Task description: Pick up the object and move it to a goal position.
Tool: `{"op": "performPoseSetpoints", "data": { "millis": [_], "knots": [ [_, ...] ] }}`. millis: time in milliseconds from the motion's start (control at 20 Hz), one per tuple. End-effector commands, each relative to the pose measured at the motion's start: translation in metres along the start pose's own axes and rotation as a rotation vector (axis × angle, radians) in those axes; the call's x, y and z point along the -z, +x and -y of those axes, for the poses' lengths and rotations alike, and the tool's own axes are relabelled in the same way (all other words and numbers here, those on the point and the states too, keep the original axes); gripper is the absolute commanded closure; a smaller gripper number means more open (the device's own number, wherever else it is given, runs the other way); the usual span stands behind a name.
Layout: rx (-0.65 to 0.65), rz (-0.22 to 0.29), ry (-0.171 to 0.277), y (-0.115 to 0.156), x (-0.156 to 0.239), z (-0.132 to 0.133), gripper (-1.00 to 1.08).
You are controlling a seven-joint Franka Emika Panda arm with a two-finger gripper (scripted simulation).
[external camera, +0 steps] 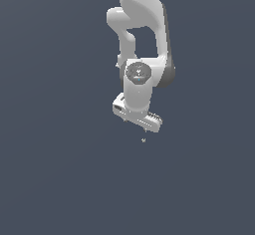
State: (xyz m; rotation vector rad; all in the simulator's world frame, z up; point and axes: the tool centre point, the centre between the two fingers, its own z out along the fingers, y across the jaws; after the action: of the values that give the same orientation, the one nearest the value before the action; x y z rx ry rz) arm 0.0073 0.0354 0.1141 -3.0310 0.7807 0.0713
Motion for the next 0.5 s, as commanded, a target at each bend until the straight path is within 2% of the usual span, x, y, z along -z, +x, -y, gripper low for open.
{"op": "performPoseSetpoints", "data": {
  "millis": [0, 450],
  "knots": [
    [-0.063, -0.004, 0.001, 0.001, -0.005, 0.005, -0.92],
    [-0.283, -0.018, 0.005, 0.004, -0.024, 0.023, -0.92]
  ]
}}
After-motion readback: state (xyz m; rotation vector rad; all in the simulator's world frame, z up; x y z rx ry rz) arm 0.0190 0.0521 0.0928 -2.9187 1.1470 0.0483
